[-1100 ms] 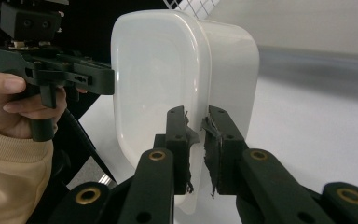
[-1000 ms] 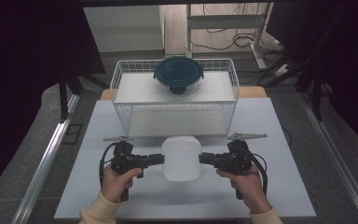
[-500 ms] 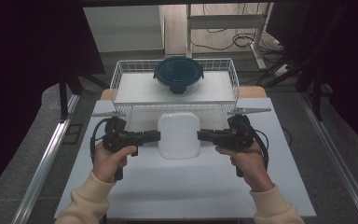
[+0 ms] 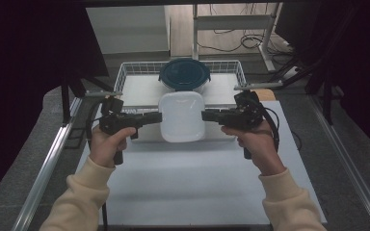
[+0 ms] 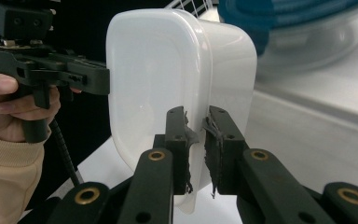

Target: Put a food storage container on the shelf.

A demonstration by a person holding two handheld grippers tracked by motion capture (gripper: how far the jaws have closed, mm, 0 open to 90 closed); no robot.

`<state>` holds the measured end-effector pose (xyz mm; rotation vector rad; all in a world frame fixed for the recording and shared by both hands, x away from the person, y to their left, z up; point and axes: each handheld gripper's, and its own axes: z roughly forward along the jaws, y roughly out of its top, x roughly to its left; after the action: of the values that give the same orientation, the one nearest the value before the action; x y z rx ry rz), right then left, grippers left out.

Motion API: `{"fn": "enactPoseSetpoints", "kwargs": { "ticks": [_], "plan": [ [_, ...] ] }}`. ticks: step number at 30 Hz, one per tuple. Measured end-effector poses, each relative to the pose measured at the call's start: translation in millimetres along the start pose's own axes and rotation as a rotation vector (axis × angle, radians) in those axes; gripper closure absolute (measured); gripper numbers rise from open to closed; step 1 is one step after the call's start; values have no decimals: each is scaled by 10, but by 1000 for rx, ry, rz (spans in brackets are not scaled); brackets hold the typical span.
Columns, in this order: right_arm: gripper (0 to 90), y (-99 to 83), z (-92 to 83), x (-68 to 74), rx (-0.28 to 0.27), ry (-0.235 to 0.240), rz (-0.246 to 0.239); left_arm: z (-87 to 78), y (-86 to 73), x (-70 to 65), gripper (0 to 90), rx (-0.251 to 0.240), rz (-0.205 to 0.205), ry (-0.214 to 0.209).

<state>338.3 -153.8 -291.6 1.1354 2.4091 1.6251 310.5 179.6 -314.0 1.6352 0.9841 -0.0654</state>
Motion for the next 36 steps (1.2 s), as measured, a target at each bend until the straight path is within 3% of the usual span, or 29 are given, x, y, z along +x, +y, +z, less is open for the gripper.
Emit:
{"fn": "enactPoseSetpoints", "kwargs": {
  "ticks": [6,14,21,29,36],
  "plan": [
    [794,188,-26,7,-11,-7,-17,-27,215,-47,803,-3,30,16],
    [794,493,-88,6,-23,-8,-29,-61,525,-81,803,-13,37,14],
    [794,772,-144,4,-30,-1,-21,-61,810,-52,800,-11,13,3],
    [795,1050,-97,-101,-17,24,8,-33,1062,91,798,-1,-38,-14],
    [795,1238,-10,-221,-17,20,40,38,1274,204,793,14,-67,3]
  ]
}}
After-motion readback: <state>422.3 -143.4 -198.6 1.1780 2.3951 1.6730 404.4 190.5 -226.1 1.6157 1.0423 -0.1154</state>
